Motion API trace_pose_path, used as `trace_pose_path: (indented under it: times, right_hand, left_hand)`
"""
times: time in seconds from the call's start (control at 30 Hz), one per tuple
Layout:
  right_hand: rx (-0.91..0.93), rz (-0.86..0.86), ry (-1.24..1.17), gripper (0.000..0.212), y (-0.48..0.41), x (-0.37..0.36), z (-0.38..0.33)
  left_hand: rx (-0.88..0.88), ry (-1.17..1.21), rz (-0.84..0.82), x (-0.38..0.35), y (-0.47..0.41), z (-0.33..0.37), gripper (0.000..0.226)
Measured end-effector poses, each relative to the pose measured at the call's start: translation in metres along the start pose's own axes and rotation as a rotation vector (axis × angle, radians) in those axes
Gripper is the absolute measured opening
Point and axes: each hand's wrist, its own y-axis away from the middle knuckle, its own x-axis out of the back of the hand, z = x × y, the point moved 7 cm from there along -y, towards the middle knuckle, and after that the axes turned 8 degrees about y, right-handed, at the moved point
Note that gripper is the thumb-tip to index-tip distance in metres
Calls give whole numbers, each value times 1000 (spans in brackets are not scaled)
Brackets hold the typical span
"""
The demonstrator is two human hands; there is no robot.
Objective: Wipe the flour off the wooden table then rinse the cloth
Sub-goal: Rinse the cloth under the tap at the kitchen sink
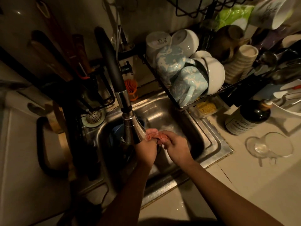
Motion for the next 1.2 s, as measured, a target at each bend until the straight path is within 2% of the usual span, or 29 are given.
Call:
trace_pose_path:
  times: [0.07,0.17,0.27,0.3,0.37,0.4,0.47,0.6,0.7,0.87,0.97,1.03,1.13,1.2]
  right_hand:
    - [-54,-64,-121,23,1,-1,1]
    - [-101,-103,-349,34,4,0,-5]
    - [-130,-186,-380,40,6,0,-6]
    - [-164,-210,-458,36,8,2,-6]
    - [-311,-278,-796,24,16,1,-6]
    - [-394,-329,-974,32,21,-1,-7]
    - [-499,-426,-1165,42,30,-4,-9]
    - [-521,-444,-1183,29,33,-7,-4]
    - [-401,-328,-1065,28,26,-5,1]
    - [-56,96,-505,28,17,10,2]
    - [124,276,-199,44,19,16,2]
    - [269,310,-45,52,17,16,0]
    - [391,300,129,37,9,15,-2]
    - [415,250,207,35,3,9,-1]
  left_hand:
    - [-39,-171,-88,1,0,-5,39]
    - [-139,-426,-141,6,9,-2,32]
    - [-147,-456,-137,10,12,7,32]
    - [-130,-439,-150,11,11,8,31]
    - [-130,-458,-181,12,11,10,29]
    - [-138,-497,-203,11,9,10,29]
    - [-157,-598,-253,11,7,7,30]
    - [-304,-788,-384,6,6,8,45]
    - [-375,-813,-358,6,7,10,31]
    - [-356,-654,-202,2,17,19,27]
    - [-301,-511,-90,-5,20,18,25]
    - [-212,-402,-32,-6,17,13,22]
    - [-52,-206,-23,-8,0,-9,20]
    - [23,-131,24,-3,-15,-29,31]
